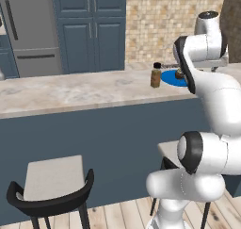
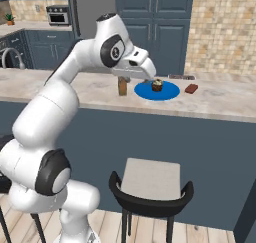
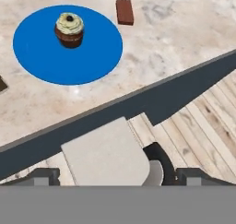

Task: Take the cinnamon bottle from the cabinet and place it on the dining table, next to the plate with the cupcake. Then take the chocolate from the dining counter and place it on the cupcake plate.

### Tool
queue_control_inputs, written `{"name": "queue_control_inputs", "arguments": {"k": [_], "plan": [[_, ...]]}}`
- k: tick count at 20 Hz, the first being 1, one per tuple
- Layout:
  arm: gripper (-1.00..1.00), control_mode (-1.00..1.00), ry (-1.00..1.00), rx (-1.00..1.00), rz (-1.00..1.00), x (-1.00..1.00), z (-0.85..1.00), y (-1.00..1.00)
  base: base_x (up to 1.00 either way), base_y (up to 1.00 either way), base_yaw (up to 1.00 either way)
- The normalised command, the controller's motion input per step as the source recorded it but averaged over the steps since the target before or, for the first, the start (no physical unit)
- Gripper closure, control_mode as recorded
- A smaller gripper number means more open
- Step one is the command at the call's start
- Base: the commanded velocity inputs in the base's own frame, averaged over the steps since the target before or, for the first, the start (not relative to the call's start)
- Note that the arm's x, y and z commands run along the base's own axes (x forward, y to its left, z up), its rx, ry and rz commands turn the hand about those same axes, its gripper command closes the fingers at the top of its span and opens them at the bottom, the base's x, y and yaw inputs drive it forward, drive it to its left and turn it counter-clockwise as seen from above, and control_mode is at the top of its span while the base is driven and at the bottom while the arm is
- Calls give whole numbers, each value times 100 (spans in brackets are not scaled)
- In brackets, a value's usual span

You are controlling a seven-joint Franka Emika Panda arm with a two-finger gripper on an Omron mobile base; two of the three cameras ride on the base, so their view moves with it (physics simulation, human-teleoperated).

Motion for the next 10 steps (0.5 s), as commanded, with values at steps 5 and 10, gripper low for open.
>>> {"name": "queue_control_inputs", "arguments": {"k": [5, 10], "plan": [[-100, -100, 3, 23, 0, 4, 20, -70, 0, 0, 0], [-100, -100, 16, 6, -2, 14, 17, -62, 0, 0, 0]]}}
